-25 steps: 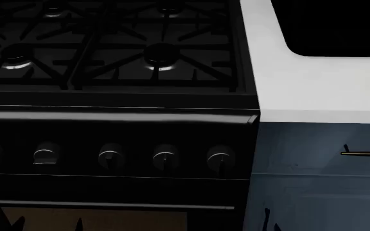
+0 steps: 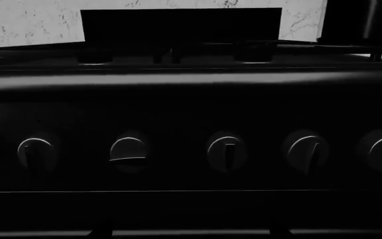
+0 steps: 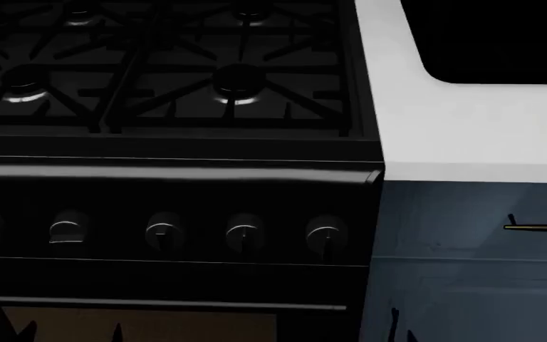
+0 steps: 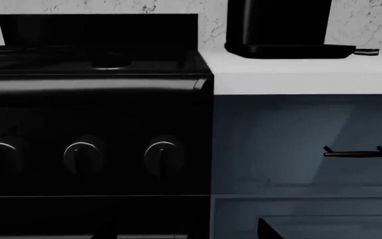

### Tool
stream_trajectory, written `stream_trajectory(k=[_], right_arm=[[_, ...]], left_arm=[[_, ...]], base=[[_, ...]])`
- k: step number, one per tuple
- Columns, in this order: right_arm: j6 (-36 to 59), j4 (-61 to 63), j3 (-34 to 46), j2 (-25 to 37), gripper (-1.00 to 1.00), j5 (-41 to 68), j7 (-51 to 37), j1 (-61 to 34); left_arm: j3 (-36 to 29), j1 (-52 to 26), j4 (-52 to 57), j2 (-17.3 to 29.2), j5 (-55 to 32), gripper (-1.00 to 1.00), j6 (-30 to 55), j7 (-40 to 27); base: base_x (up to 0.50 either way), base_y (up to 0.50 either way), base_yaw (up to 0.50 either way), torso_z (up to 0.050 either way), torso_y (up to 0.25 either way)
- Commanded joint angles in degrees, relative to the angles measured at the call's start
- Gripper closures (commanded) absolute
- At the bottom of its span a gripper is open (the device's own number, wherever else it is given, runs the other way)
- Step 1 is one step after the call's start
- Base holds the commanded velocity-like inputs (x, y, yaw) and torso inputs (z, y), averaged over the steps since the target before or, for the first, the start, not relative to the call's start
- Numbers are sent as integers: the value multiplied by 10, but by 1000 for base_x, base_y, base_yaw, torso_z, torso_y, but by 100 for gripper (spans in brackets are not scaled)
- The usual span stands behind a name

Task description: Open the right drawer.

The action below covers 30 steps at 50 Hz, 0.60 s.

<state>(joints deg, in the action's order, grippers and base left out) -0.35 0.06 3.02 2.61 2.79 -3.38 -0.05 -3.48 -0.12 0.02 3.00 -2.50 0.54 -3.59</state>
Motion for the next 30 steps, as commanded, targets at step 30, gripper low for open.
stream_trajectory(k=[30], right_arm=[[-11,-7,28,30,-100,38,-38,-2]], left_arm=[[-32,1,3,29,-28,-100,0,-37]], base=[[-24,-199,0,0,0]])
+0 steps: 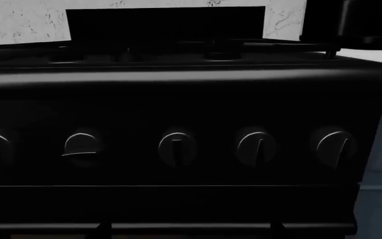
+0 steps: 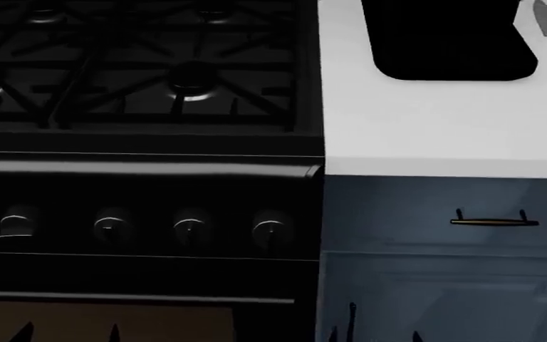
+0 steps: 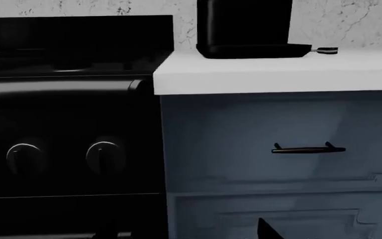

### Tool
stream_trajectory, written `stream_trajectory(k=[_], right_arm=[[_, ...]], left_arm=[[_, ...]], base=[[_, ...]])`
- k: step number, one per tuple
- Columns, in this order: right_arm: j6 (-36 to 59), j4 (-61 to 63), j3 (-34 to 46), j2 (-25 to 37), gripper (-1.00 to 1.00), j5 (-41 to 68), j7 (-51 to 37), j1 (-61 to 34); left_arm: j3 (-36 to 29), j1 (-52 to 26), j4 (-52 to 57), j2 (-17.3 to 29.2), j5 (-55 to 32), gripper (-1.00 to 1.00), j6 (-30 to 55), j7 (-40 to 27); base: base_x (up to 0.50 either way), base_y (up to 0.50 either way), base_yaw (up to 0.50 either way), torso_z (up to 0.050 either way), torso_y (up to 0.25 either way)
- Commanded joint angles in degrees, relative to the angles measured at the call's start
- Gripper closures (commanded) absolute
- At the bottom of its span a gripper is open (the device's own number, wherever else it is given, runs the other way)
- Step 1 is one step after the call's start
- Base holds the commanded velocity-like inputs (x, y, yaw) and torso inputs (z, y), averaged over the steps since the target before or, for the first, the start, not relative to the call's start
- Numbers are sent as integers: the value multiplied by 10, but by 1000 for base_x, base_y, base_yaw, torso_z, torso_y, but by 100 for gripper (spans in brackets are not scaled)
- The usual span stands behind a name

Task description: Open the right drawer.

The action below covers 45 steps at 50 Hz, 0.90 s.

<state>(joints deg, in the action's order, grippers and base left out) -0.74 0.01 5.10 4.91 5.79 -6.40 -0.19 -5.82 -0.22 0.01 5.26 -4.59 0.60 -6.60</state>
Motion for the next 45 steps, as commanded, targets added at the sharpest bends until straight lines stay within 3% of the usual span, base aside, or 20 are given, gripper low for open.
stream_trajectory(k=[1,45], right_arm=[[-2,1,7,8,-100,9,-9,0],[-10,9,33,29,-100,36,-27,1]], left_arm=[[-9,2,3,7,-7,-100,-1,-7],[-28,-3,-7,25,-31,-100,-3,-31]], base=[[-47,-301,0,0,0],[-11,-321,0,0,0]])
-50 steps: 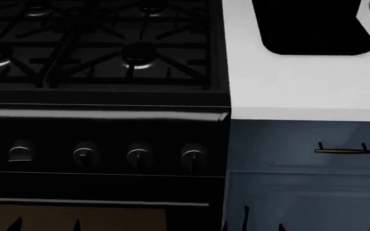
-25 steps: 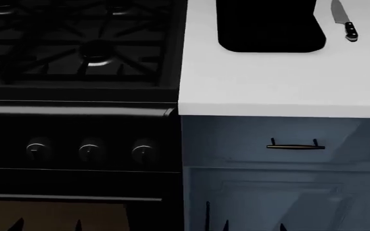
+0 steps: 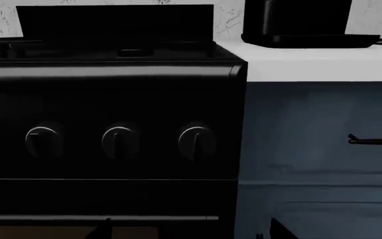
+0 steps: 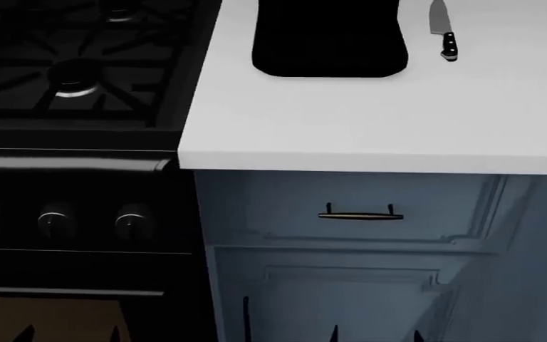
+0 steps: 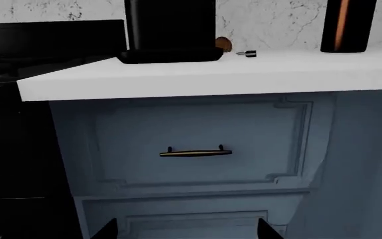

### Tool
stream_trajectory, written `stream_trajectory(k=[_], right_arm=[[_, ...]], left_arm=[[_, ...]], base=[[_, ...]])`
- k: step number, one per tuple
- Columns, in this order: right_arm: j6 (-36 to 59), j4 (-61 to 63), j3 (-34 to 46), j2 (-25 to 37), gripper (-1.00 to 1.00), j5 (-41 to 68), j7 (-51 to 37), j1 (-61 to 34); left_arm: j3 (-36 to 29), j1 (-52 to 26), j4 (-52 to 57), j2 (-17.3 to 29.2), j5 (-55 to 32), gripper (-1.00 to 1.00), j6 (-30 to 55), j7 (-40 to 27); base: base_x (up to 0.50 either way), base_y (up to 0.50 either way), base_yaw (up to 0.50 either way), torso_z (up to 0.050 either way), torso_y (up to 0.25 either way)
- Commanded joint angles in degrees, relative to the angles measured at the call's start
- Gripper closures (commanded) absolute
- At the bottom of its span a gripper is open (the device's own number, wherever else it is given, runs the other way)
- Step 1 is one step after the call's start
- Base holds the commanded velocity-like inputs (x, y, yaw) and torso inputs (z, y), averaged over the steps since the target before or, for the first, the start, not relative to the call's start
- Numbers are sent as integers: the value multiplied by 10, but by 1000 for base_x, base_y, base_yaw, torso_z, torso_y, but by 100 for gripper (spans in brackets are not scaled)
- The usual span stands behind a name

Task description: Open the right drawer.

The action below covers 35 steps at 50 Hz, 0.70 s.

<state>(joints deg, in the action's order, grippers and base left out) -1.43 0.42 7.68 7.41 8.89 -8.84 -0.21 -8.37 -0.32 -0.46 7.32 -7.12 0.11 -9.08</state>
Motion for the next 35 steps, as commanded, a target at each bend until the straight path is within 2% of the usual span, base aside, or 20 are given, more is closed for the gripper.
stream_trajectory(k=[1,21,35], right_arm=[[-5,5,8,5,-100,5,-3,2],[-7,-2,16,12,-100,8,-13,-1],[-7,-4,21,16,-100,13,-18,-3]], left_arm=[[-3,-1,-1,5,-7,-100,1,-6],[-23,5,9,17,1,-100,-8,-8],[-33,7,11,24,-7,-100,-18,-1]], base=[[0,-62,0,0,0],[0,0,0,0,0],[0,0,0,0,-241]])
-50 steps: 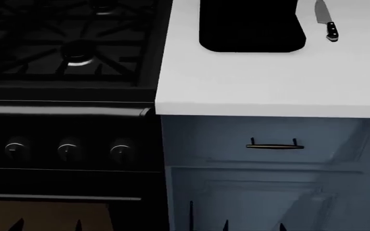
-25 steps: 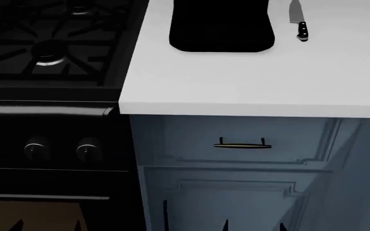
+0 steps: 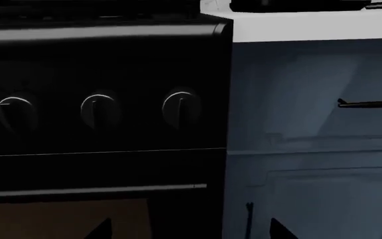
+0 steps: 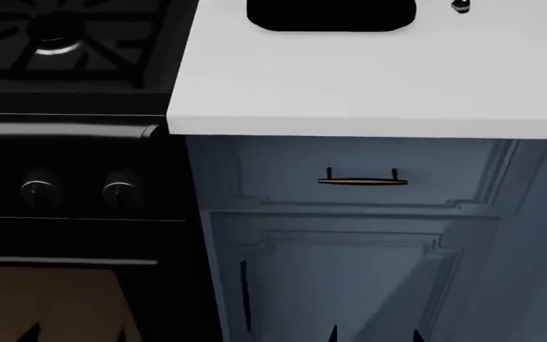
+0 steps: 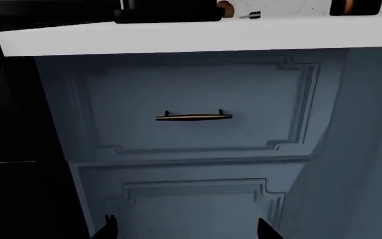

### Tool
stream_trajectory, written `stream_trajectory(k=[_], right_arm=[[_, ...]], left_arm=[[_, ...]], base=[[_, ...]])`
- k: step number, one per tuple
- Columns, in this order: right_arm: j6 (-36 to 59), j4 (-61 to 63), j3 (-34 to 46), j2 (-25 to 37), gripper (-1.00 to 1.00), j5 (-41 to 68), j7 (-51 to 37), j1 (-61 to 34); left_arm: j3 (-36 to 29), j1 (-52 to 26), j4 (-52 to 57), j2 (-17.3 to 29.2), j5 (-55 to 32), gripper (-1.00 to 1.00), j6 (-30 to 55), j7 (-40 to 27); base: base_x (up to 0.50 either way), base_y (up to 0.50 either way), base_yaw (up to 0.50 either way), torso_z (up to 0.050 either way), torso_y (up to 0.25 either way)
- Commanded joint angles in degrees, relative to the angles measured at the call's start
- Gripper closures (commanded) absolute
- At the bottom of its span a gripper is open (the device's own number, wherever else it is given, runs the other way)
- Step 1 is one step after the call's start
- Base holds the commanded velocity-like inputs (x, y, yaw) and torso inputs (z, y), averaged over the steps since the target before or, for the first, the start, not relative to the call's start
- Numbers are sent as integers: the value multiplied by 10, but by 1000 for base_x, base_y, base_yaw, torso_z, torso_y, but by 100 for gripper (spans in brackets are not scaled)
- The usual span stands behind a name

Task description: Open the right drawer.

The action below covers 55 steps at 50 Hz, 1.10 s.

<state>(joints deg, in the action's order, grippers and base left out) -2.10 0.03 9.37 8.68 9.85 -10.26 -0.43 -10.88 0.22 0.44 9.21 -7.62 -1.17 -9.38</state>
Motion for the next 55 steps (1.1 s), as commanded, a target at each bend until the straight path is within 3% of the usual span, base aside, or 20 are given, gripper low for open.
stream_trajectory(k=[1,32,55], right_arm=[[2,3,5,4,-100,4,-5,0],[-1,3,15,13,-100,13,-15,-2],[-8,11,19,19,-100,23,-21,1]], left_arm=[[-8,1,2,6,-3,-100,-5,2],[-16,-1,-1,13,-16,-100,-2,-7],[-19,-1,0,16,-32,-100,-3,-11]], base=[[0,0,0,0,-250],[-1,0,0,0,-250],[13,0,0,0,0]])
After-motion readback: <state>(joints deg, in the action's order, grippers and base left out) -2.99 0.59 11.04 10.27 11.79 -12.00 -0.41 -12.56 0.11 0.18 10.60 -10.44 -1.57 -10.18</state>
